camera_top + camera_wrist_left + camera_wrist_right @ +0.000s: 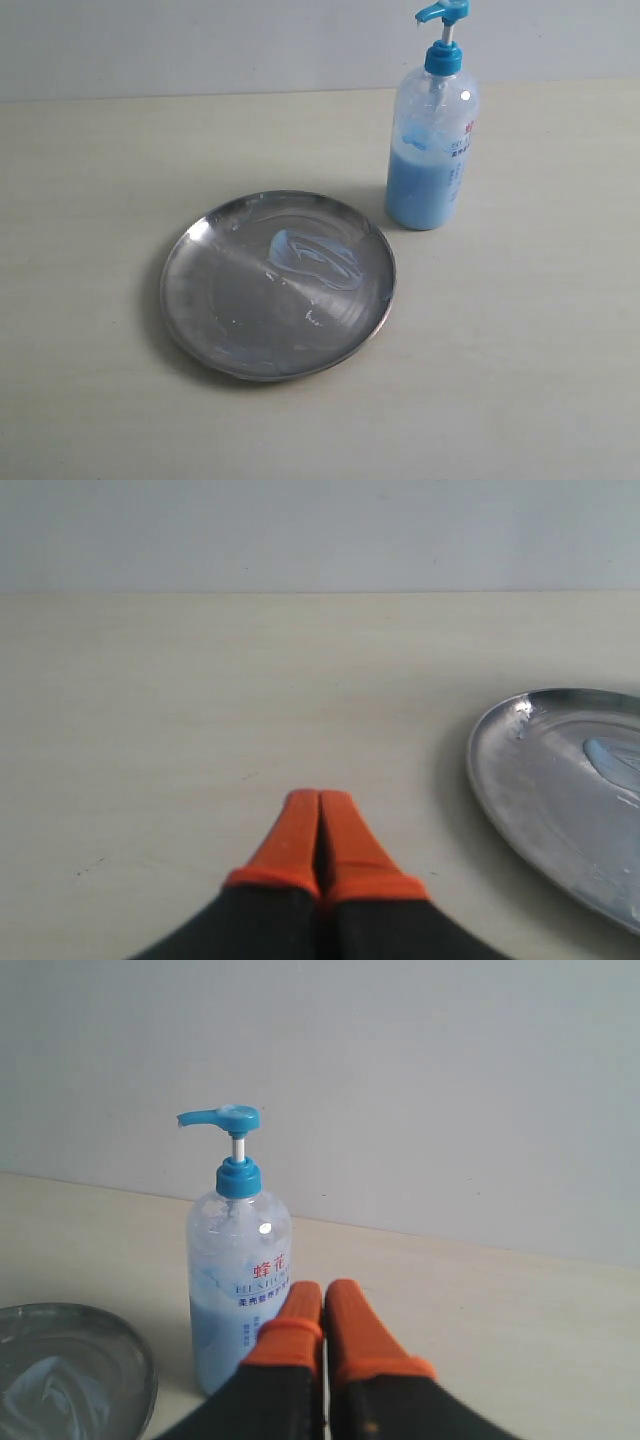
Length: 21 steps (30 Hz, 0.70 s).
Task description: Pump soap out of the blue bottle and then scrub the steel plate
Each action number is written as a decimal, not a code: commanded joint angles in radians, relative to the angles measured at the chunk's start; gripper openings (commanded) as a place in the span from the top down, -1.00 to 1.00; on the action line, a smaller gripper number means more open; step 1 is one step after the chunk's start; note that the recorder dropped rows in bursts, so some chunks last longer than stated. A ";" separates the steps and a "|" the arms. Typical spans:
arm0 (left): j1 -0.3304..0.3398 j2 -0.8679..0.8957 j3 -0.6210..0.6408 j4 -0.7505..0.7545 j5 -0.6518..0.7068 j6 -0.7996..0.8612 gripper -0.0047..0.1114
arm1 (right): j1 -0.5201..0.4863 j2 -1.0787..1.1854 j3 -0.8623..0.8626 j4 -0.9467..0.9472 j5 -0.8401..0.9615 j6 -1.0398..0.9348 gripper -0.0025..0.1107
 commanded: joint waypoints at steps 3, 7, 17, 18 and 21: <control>0.004 -0.007 0.000 -0.007 -0.001 0.005 0.92 | 0.000 -0.004 0.005 -0.001 -0.011 -0.004 0.89; 0.004 -0.007 0.000 -0.007 -0.001 0.005 0.92 | 0.000 -0.004 0.005 -0.001 -0.011 -0.004 0.89; 0.004 -0.007 0.000 -0.007 0.000 0.005 0.92 | 0.000 -0.059 0.061 -0.018 -0.003 0.100 0.89; 0.004 -0.007 0.000 -0.007 0.000 0.005 0.92 | 0.000 -0.075 0.076 -0.028 -0.003 0.102 0.89; 0.004 -0.007 0.000 -0.007 0.000 0.005 0.92 | 0.000 -0.139 0.124 -0.048 -0.003 0.108 0.89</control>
